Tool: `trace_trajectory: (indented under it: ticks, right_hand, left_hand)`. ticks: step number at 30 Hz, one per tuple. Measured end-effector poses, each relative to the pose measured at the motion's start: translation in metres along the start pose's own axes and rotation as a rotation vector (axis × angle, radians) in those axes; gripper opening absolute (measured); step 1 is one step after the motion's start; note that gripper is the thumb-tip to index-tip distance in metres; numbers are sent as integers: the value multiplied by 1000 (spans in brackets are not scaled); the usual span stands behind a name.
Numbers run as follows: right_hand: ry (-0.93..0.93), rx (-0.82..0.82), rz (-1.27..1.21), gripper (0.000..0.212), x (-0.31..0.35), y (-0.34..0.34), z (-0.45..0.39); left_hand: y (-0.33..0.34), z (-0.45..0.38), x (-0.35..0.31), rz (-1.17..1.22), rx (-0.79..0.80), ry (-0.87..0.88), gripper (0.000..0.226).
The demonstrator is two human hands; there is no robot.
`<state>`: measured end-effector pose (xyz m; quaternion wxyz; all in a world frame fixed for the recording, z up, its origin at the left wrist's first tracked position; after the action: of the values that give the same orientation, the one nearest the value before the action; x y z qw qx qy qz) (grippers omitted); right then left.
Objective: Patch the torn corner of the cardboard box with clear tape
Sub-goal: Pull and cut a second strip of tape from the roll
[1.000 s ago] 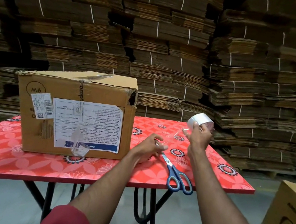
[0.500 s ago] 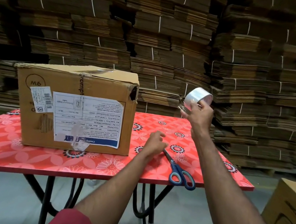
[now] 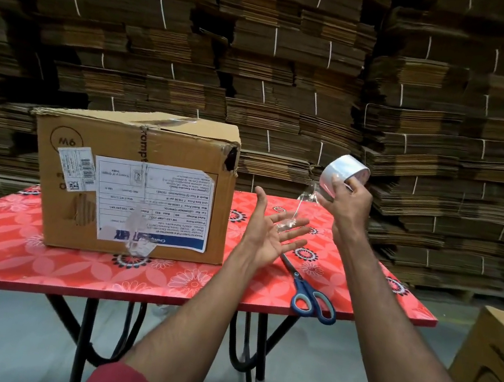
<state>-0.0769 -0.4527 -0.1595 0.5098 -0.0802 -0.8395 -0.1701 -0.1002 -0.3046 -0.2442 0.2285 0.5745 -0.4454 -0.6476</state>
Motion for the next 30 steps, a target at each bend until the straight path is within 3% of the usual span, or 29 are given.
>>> trace_trajectory:
  ticks: [3, 8, 11, 21, 26, 30]
  right_hand:
    - [4, -13, 18, 33, -3, -4, 0]
    - [7, -13, 43, 27, -3, -4, 3]
    - [10, -10, 49, 29, -5, -3, 6]
    - [38, -58, 20, 18, -24, -11, 11]
    - [76, -102, -28, 27, -28, -18, 17]
    - [111, -127, -60, 9, -28, -26, 19]
  left_hand:
    - [-1, 6, -2, -26, 26, -3, 104]
    - [-6, 7, -5, -325, -5, 55, 35]
    - [-11, 8, -8, -334, -44, 89, 13]
    - [-22, 11, -12, -292, -102, 131, 22]
    - [-27, 9, -15, -290, -140, 190, 18]
    - [-34, 9, -17, -371, -119, 200, 16]
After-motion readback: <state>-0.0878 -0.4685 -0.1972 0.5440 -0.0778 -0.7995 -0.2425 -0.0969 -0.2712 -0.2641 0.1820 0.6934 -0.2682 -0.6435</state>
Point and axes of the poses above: each hand's wrist, its own z-axis away from the middle knuckle, its own y-axis out of the palm, x = y × z, the point moved 6 cm from there along -z, towards the middle knuckle, and after that the axes turned 14 degrees about z, right-handed, at the moved point
